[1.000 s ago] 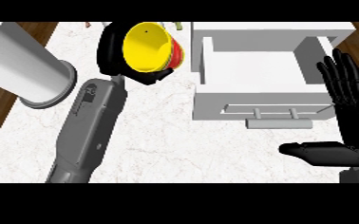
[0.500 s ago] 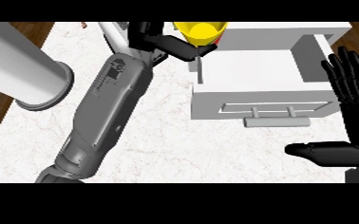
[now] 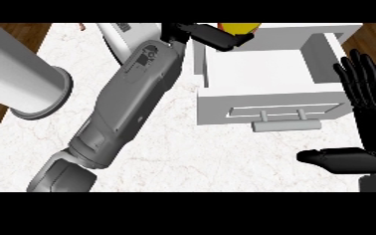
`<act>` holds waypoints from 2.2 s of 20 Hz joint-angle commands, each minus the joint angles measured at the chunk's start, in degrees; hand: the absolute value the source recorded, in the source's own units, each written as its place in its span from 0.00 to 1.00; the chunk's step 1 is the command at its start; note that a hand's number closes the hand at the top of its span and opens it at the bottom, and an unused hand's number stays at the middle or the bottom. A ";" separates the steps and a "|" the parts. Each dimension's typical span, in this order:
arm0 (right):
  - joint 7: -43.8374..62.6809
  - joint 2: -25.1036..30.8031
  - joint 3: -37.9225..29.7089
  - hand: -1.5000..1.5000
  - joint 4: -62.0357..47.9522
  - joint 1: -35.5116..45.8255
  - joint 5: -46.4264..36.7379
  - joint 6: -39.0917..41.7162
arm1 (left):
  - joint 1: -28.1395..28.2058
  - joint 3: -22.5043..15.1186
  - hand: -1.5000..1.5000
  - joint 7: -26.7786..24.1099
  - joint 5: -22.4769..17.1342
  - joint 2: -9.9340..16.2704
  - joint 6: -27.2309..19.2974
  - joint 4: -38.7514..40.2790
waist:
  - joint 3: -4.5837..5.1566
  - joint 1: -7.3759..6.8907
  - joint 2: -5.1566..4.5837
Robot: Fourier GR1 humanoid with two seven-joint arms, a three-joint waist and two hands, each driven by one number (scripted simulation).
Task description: Pick up the cup, place it into the drawer and close the drawer
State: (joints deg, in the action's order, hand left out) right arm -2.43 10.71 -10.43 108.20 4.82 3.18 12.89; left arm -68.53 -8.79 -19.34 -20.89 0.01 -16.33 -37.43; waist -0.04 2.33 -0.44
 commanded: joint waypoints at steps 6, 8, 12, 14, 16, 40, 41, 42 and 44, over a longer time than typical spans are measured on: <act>-1.21 -1.04 1.13 0.00 0.10 0.40 -0.77 -0.19 | -3.54 -10.93 1.00 -1.24 -9.29 -0.01 -3.29 8.05 | -0.01 1.09 -0.16; -3.61 -0.85 0.76 0.00 -2.44 -0.70 -0.85 0.80 | -4.32 -12.18 1.00 -1.44 -10.46 -0.01 -3.80 10.10 | -0.04 1.60 -0.38; 0.67 -0.22 -0.56 0.00 -0.73 1.67 0.76 -0.22 | -3.59 -17.42 1.00 0.80 -10.49 -0.01 -5.55 10.30 | -0.01 0.86 -0.14; -1.35 -0.26 0.86 0.00 -0.63 -0.56 -0.83 0.84 | -3.23 -20.39 1.00 1.12 -10.28 -0.01 -6.46 12.73 | -0.05 2.30 -0.49; 0.73 -0.15 0.12 0.00 -0.36 2.79 1.22 0.45 | -4.18 -20.41 0.00 0.57 -10.88 -0.01 -4.42 15.22 | -0.03 2.26 -0.70; 2.70 6.94 -0.82 1.00 6.05 -1.24 9.42 12.72 | -3.99 -25.31 0.00 -3.66 -18.16 -0.01 -13.95 4.58 | 0.03 -0.90 0.44; 4.69 6.44 2.12 1.00 7.43 -0.47 5.69 11.29 | -5.59 -24.14 0.00 -2.07 -18.27 0.92 -13.60 4.50 | 0.06 -1.48 0.54; 2.43 6.61 2.40 1.00 7.64 -3.75 3.72 12.69 | -5.27 -24.02 0.00 -0.39 -18.19 0.82 -14.84 3.59 | 0.03 -1.64 0.65; 5.77 7.92 3.57 1.00 9.52 -1.75 4.34 13.30 | -3.99 -21.16 0.00 -1.61 -19.42 3.92 -11.27 4.07 | 0.08 -1.64 0.46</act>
State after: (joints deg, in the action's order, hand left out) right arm 1.61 16.79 -9.16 114.23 4.39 10.38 24.46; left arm -73.06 -33.05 -20.99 -39.38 1.38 -29.69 -32.93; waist -0.01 1.40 -0.07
